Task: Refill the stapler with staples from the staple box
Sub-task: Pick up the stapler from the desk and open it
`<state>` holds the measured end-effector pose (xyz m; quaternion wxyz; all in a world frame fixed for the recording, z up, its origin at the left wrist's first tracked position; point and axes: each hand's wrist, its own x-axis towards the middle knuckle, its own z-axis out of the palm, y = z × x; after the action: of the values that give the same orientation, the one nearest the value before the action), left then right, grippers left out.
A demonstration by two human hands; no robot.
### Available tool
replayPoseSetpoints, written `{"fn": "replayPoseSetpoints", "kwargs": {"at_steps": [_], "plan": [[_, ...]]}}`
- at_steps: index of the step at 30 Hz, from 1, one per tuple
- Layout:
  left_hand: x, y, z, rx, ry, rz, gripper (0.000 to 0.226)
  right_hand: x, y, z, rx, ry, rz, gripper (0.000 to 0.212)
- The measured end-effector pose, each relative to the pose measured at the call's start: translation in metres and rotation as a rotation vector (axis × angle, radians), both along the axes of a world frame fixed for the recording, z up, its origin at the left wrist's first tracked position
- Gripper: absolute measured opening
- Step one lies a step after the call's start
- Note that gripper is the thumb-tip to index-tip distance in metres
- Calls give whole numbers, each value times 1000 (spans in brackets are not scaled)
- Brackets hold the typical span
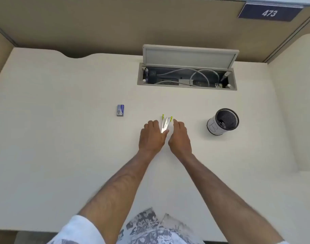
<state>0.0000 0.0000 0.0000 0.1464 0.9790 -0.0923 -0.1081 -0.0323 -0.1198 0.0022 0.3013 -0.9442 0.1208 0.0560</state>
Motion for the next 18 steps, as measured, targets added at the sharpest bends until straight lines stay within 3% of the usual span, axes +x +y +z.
{"fn": "replayPoseSetpoints", "kwargs": {"at_steps": [9, 14, 18], "plan": [[9, -19, -7, -12, 55, 84, 48, 2, 2, -2, 220, 71, -171, 40], [15, -23, -7, -18, 89, 107, 35, -4, -1, -6, 235, 58, -186, 49], [14, -21, -5, -140, 126, 204, 27, -9, -1, -4, 282, 10, -224, 50]]}}
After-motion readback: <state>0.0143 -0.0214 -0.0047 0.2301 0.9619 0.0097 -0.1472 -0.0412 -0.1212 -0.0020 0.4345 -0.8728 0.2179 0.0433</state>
